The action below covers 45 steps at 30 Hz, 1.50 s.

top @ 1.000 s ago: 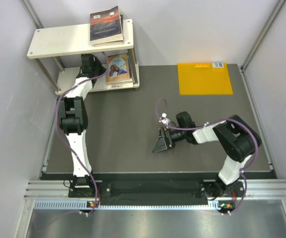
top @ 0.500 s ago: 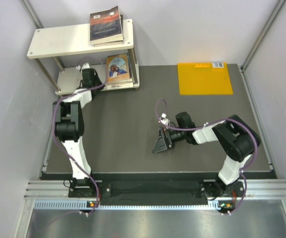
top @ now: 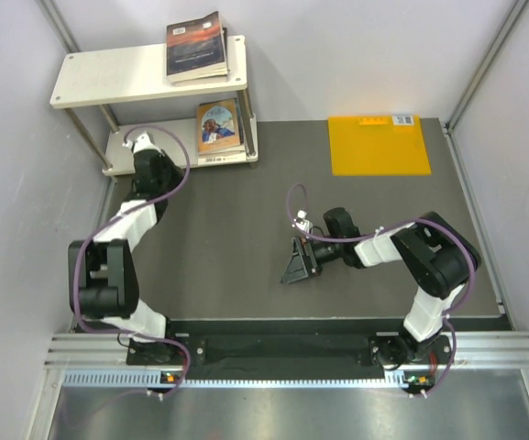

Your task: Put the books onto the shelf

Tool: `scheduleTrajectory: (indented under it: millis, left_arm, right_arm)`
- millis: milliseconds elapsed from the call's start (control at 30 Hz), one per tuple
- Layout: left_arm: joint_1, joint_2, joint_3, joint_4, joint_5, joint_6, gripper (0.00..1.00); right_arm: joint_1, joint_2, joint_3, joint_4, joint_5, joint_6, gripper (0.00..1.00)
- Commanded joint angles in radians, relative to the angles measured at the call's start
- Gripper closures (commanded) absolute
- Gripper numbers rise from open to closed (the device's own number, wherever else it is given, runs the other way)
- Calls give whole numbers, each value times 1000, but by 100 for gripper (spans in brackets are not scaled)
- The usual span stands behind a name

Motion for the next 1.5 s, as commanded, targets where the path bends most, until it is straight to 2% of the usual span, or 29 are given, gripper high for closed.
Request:
scheduleTrajectory:
  millis: [0, 167, 367, 567, 767, 967, 1067, 1100, 1167, 1200, 1467]
  left_arm:
    - [-58, -134, -121, -12, 31, -38, 100]
    - [-138, -312, -283, -33, 38, -85, 100]
    - [-289, -508, -445, -167, 27, -95, 100]
    - [-378, -726, -567, -351, 70, -166, 99]
    - [-400, -936, -564, -550, 67, -191, 96]
    - [-402, -1047, -516, -622, 80, -197, 85]
    - [-402, -1047, -499, -622, 106, -176, 76]
    - [-402, -1041, -498, -606, 121, -164, 64]
    - [-402, -1036, -496, -589, 165, -136, 46]
    - [-402, -1032, -496, -558, 185, -124, 2]
    - [-402, -946, -476, -448, 267, -85, 1]
  right_arm:
    - [22, -9, -12, 34, 13, -14, 0]
    - [23, -9, -18, 37, 16, -14, 0]
    - [25, -3, -13, 41, 15, -14, 0]
    - [26, -25, -23, 38, 25, -14, 0]
    - [26, -92, -26, -26, 79, -49, 0]
    - [26, -227, 22, -242, 223, -169, 0]
    - [28, -291, 71, -394, 368, -224, 1]
    - [26, -307, 82, -440, 396, -241, 0]
    - [25, -354, 109, -486, 464, -250, 0]
    - [25, -370, 117, -497, 485, -259, 0]
    - [3, -572, 131, -534, 691, -255, 0]
